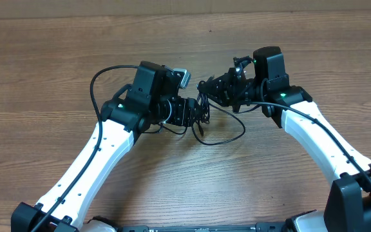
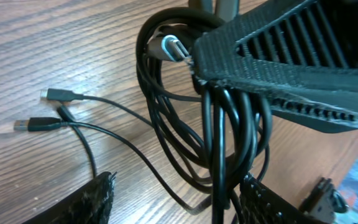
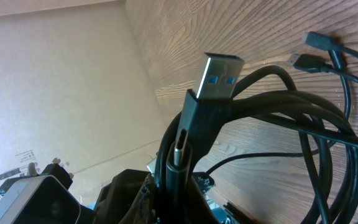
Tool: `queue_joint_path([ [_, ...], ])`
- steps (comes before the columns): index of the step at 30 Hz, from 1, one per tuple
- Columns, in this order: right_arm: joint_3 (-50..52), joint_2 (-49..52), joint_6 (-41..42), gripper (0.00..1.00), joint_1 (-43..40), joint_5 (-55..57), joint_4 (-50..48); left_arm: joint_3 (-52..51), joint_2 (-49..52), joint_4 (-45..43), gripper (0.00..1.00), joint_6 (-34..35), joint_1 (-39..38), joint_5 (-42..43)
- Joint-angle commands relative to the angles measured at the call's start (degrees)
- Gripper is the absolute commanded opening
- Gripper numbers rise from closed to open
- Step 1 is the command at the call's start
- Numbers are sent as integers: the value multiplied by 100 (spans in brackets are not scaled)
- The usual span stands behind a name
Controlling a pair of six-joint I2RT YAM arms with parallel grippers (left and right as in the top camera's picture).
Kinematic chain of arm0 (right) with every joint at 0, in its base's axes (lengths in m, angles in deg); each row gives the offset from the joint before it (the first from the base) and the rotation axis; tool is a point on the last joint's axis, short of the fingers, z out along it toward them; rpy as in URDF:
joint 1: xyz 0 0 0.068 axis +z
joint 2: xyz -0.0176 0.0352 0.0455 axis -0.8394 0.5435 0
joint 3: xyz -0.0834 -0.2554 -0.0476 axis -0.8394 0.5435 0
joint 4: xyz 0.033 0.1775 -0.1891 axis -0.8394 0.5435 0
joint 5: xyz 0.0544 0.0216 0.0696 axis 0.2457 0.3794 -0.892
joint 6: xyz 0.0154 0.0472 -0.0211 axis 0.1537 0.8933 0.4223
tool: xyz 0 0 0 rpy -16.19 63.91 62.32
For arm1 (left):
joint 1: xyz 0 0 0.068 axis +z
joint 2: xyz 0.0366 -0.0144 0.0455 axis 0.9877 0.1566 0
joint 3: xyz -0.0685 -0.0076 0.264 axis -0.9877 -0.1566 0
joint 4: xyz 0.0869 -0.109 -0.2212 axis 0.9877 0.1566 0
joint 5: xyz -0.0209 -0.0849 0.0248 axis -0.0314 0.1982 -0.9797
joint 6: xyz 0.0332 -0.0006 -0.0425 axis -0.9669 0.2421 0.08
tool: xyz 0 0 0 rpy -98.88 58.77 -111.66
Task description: Untangle cables
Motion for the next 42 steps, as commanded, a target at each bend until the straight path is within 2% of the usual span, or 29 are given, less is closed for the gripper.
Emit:
queue_joint_path([
  [1, -66, -31, 107, 4, -28, -407, -46, 76, 63, -151, 65, -131, -9, -518],
  [7, -66, -33, 109, 4, -28, -542, -48, 76, 76, -380, 64, -129, -9, -575],
  [8, -66, -33, 109, 4, -28, -605, -48, 76, 109, -404, 61, -127, -9, -590],
  [10, -66, -33, 109, 4, -28, -748, -68, 76, 229, -433, 52, -107, -9, -601],
  [12, -66, -33, 107, 4, -28, -793, -70, 76, 356, -452, 35, -57, -11, -581],
  [15, -66, -33, 107, 4, -28, -793, -70, 76, 527, -535, 16, 136, -9, -551],
  [18, -66, -33, 74, 4, -28, -763, -90, 76, 568, -682, 4, 129, -9, -540],
  [23, -66, -33, -400, 4, -28, -391, -85, 81, 463, -1067, 5, 313, 140, -535],
  [30, -66, -33, -1215, 4, -28, 358, 236, 81, 387, -1086, 4, 778, 664, -424],
  [33, -66, -33, -1534, 4, -28, 1150, 708, 81, 352, -1093, 4, 824, 929, -157],
  [35, -66, -31, -1808, 4, -28, 2199, 1255, 81, 308, -1145, 4, 822, 1224, 227],
  [42, -66, -33, -1987, 4, -28, 4249, 2186, 81, 234, -1462, 4, 817, 1860, 1567],
])
